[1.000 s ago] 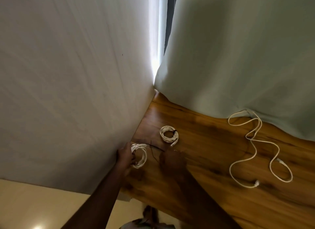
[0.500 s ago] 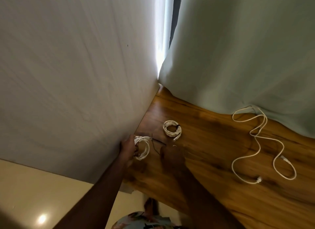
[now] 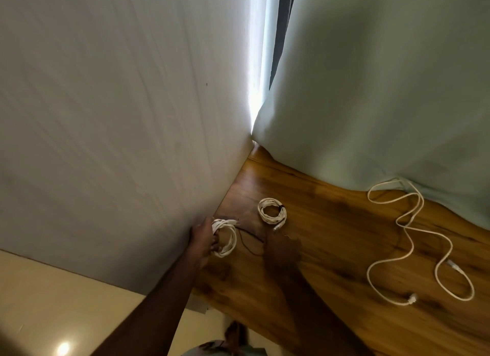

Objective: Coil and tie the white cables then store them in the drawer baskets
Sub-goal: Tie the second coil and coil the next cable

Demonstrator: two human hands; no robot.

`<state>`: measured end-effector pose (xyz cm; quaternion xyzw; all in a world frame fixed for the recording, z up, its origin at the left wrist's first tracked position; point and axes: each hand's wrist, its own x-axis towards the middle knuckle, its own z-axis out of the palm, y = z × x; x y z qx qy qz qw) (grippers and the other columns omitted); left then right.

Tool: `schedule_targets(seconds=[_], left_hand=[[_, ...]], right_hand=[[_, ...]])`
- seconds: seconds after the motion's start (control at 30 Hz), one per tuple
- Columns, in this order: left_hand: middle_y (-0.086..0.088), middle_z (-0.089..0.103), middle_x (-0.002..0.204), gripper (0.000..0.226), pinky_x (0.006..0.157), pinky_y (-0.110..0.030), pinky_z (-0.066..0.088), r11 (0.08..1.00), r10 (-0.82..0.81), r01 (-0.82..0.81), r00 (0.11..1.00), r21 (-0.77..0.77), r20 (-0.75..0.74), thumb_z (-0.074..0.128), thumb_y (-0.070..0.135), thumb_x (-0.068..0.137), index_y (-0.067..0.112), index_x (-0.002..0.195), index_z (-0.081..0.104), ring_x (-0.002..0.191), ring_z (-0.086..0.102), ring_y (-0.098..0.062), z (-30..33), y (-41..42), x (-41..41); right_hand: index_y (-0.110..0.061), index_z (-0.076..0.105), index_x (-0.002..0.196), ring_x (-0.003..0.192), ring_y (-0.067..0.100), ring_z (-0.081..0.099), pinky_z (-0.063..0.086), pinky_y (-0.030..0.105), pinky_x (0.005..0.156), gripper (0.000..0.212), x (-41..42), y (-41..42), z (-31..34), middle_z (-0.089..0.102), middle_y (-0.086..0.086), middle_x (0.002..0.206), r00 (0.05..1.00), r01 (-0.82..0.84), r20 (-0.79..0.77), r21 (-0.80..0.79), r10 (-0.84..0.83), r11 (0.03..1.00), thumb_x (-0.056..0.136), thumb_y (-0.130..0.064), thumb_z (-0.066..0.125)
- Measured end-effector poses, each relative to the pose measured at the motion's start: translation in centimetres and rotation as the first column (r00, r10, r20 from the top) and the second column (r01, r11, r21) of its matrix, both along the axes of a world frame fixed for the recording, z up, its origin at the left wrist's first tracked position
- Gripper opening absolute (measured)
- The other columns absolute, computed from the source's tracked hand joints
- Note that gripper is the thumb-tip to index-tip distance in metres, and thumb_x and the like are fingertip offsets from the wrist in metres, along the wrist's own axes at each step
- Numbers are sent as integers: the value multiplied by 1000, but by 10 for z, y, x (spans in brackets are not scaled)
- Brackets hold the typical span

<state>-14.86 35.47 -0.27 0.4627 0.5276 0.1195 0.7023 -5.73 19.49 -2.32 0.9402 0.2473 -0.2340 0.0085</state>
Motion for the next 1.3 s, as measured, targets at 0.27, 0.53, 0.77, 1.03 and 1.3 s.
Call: schedule_targets(seconds=[0.27,0.53,0.77,1.03,1.3], left_hand=[[-2,38,39,31,39,-19,28,1000,-4,4,1000,-12,8,43,19,93,5,69,57,26,25,-12,-2,2,7],[-5,33,47,30,39,-19,28,1000,-20,20,999,-6,30,38,16,95,4,77,59,30,26,-12,8,-1,16],[-10,46,44,32,44,-27,38,976,-151,154,988,152,-31,50,17,90,-3,75,71,33,39,-19,17,-15,31],[-7,56,58,42,49,-26,39,944,-273,263,962,200,24,52,36,98,-2,86,69,48,50,-18,36,-40,62],[-27,68,86,63,61,-34,50,883,-469,452,844,128,260,87,47,64,-2,100,71,71,63,-32,43,-80,94]], right_hand=[[-21,47,136,129,28,50,30,53,112,34,5,-2,4,53,6,140,998,-51,28,16,50,999,103,-30,43],[-12,59,114,94,27,64,50,42,83,26,10,-12,12,67,9,106,960,-25,277,252,-47,967,101,-28,44],[-18,74,100,87,8,65,48,16,70,10,29,-18,29,72,-3,98,924,378,-256,714,-283,590,90,-16,70],[-9,69,89,70,19,71,56,26,56,14,48,-40,70,75,9,82,710,704,-676,686,-198,181,82,-2,78],[-9,69,89,74,16,72,55,23,56,14,54,-66,95,75,7,88,760,645,-598,739,-253,193,81,-9,81]])
